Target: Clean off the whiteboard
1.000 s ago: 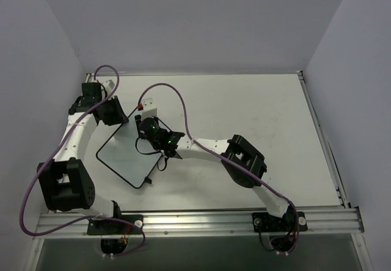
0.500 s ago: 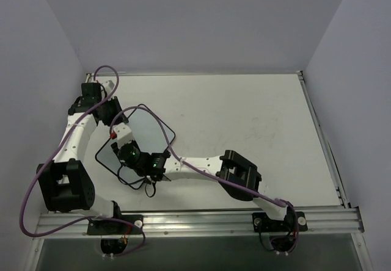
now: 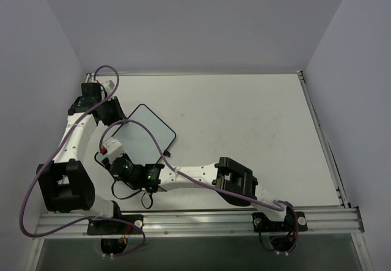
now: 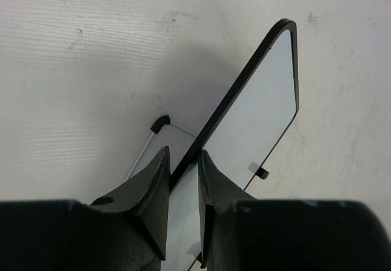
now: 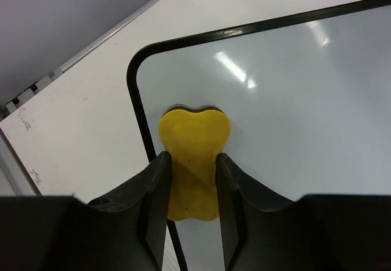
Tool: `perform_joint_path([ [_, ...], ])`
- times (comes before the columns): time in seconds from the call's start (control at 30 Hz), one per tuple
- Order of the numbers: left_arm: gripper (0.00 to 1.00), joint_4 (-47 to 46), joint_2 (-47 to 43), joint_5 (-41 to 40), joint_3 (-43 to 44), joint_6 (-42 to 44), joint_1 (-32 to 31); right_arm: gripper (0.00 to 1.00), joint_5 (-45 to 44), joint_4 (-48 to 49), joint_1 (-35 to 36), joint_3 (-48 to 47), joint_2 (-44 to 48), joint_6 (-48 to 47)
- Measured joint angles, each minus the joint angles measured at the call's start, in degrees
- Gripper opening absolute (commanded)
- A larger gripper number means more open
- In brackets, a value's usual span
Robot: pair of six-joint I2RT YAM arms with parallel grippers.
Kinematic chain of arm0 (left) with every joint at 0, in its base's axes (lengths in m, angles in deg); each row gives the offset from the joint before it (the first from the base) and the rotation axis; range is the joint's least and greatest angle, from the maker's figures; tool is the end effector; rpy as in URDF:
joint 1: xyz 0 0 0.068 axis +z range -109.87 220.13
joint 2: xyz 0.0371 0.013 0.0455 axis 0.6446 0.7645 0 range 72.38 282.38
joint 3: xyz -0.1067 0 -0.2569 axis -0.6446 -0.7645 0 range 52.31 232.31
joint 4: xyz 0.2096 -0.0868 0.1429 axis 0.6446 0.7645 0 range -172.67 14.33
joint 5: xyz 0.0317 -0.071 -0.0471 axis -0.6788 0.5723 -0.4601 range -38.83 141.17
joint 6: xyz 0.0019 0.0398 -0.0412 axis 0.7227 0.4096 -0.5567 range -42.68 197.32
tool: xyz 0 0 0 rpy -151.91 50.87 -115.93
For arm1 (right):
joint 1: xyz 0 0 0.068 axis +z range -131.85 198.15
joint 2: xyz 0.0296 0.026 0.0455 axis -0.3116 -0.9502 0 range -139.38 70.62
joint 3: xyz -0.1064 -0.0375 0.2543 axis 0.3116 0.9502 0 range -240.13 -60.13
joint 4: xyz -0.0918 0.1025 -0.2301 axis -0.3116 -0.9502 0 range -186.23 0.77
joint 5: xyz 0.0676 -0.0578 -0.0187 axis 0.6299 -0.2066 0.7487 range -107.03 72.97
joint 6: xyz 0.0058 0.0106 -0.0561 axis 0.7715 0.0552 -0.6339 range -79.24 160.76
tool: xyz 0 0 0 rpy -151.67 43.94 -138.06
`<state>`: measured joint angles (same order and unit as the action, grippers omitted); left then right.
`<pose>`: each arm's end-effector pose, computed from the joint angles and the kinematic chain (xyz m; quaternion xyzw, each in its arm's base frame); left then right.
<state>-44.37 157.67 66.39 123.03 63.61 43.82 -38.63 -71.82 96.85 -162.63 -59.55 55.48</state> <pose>0.3253 0.0103 0.2866 -0.1005 0.9352 -0.1527 0.3033 0.1234 0.5413 0.2355 -0.2974 0.7031 0.3597 0.5365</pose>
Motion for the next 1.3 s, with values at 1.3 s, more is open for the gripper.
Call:
perform_joint_path([
  [1.3,0.02,-1.18,0.00,-0.39,-0.37,0.46,-0.22,0.00,-3.58,2.84,-4.39,4.17,1.40,2.51],
])
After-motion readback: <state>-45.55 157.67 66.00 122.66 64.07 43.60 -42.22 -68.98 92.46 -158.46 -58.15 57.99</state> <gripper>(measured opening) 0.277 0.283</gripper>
